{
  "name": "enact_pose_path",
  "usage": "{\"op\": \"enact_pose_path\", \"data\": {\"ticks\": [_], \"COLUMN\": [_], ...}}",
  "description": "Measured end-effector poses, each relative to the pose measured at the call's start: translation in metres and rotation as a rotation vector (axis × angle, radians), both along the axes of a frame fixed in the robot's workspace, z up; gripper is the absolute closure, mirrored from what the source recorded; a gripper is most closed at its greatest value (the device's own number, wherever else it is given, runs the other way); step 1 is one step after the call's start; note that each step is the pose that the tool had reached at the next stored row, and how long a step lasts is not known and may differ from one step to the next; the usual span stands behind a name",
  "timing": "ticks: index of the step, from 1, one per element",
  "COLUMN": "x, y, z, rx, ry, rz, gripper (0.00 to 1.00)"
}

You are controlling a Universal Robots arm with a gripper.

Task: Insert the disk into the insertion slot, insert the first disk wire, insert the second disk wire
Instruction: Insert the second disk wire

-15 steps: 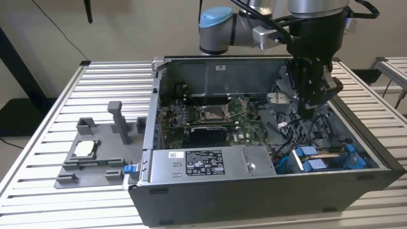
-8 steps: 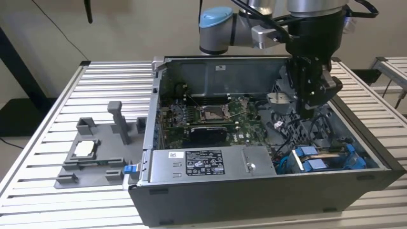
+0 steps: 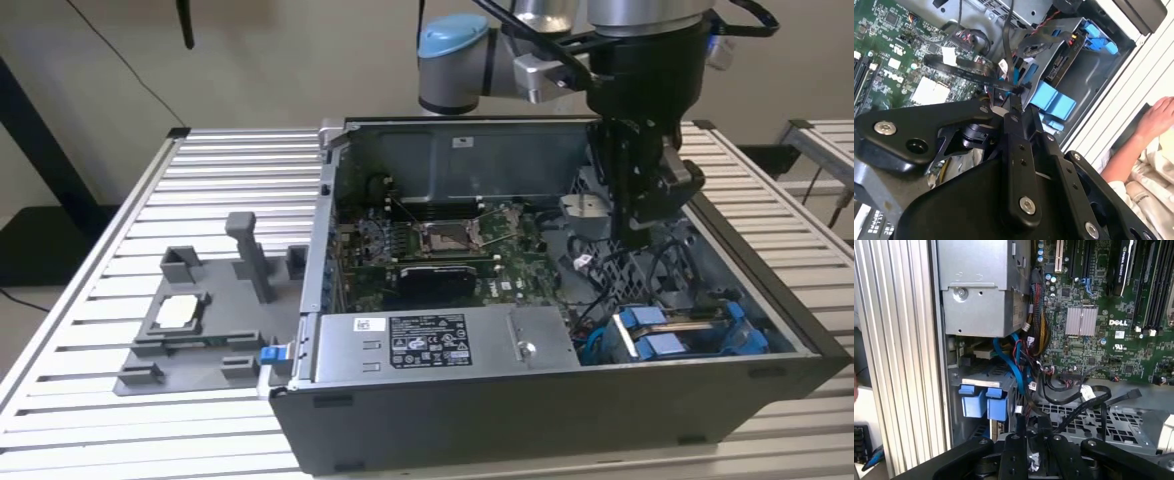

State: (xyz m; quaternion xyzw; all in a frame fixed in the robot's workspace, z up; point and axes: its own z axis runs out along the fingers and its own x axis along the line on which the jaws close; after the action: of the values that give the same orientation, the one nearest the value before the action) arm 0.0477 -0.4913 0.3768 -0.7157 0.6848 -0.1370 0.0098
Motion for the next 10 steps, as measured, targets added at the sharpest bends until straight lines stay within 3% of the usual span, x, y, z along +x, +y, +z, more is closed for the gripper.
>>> {"op": "enact_pose_path", "data": {"ticks": [10], "x": [0.0000], "y": [0.0001], "z": [-0.0025], "rx": [0.0000], "ry": [-0.0018], "rz": [0.056], "gripper": [0.78]}}
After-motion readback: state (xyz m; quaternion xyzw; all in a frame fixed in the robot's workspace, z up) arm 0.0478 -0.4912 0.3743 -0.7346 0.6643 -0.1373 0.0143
